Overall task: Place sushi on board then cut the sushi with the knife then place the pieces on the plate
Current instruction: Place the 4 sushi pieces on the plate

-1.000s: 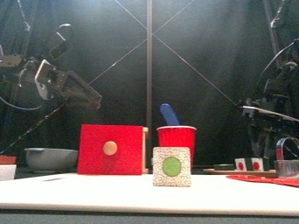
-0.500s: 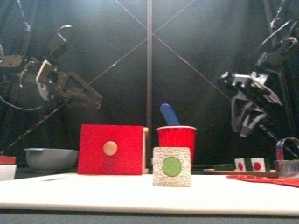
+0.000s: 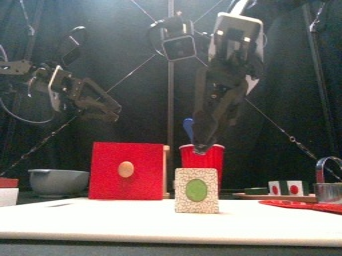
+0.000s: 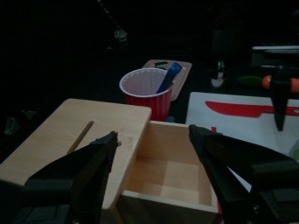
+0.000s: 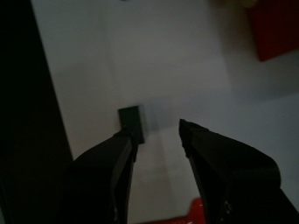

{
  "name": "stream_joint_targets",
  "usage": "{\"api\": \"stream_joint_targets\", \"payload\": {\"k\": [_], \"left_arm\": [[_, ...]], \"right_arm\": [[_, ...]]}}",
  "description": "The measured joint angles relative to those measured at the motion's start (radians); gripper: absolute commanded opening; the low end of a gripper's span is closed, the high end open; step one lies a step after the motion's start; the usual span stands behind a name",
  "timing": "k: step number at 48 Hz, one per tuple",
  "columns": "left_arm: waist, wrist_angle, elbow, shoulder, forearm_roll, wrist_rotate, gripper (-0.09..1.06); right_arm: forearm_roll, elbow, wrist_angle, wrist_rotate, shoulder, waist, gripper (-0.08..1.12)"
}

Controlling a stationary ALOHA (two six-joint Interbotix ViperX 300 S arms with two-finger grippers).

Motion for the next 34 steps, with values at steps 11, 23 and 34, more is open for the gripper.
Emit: {"api": "stream_joint_targets", "payload": {"k": [11,23,34], "left_arm": [[-0.017,0.000,0.000,0.000,-0.003,0.000,0.98],[-0.017,0.000,0.000,0.002,-0.015,0.000,0.98],[-0.018,0.000,0.000,0.000,-0.017,0.000,0.98]], "right_arm": [[0.044,-0.028,0.017,-0.052,0.063,0.000,0.78],[0.046,-0.034,0.069,-0.052,0.089,-0.002,0.61],[0.037,0.041,0.112,-0.037,0.009,-0.006,0.50]]}}
